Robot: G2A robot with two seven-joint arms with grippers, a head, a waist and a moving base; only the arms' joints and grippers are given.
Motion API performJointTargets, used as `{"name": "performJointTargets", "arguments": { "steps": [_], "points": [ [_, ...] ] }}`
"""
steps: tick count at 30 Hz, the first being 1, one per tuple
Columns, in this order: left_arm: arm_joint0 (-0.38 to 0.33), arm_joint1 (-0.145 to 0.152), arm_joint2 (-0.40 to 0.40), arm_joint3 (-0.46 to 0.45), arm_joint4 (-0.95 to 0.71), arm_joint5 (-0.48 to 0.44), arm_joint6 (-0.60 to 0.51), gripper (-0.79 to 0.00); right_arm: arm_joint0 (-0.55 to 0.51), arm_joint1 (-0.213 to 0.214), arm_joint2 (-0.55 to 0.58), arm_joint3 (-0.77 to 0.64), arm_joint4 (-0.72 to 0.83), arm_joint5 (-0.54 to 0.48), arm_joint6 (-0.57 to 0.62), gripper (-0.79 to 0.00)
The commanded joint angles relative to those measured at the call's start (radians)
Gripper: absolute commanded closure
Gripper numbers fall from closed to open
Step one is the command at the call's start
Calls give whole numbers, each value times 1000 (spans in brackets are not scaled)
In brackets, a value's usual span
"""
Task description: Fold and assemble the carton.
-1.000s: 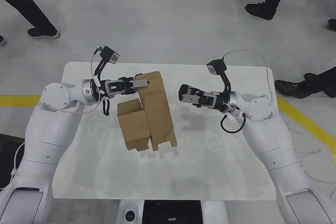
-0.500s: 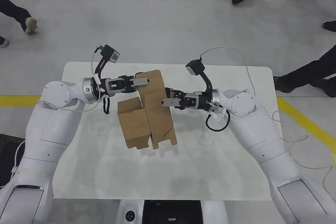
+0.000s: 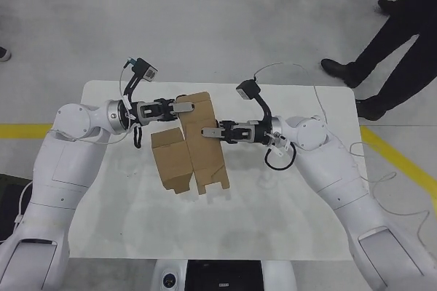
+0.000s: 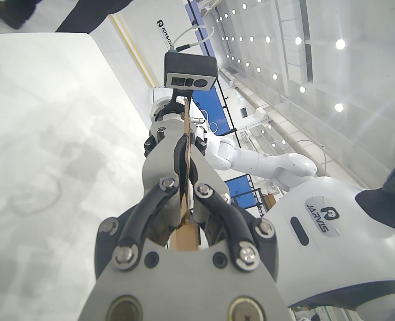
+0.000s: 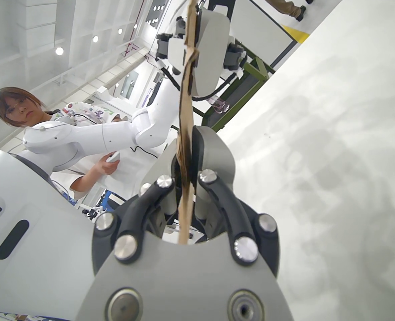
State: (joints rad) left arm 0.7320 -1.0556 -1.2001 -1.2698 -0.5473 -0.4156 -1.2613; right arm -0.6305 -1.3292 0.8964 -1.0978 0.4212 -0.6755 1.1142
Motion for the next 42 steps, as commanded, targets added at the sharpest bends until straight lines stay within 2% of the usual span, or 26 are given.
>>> {"name": "performJointTargets", "arguments": {
  "steps": [1,7,12,16,19,27,39,40,41,42],
  "points": [
    [-1,0,-4,-3,-17,2,-8,-785,0,-2,-3,5,7,0,0,0],
    [-19,1,-30,2,-52,16,40,-785,-1,-6,-2,20,14,1,-23,0],
    [-33,3,-53,14,34,-49,143,-785,-4,4,42,38,17,20,-63,0],
    [-23,6,-65,14,132,-106,224,-785,-23,22,107,32,-36,76,-158,0],
    [-2,7,-66,5,175,-111,269,-785,-55,34,146,-8,-100,122,-259,0],
    [73,13,-68,-36,229,-85,308,-785,-140,41,192,-140,-184,223,-489,0],
    [128,14,-68,-84,168,23,323,-785,-174,29,182,-198,-214,274,-608,0],
    [129,14,-69,-85,160,30,319,-545,-175,28,180,-200,-215,275,-614,0],
    [130,14,-70,-88,153,33,316,-357,-176,27,179,-202,-217,275,-620,0],
    [132,14,-70,-89,148,32,312,-243,-177,26,178,-203,-217,276,-624,0]
  ]
}}
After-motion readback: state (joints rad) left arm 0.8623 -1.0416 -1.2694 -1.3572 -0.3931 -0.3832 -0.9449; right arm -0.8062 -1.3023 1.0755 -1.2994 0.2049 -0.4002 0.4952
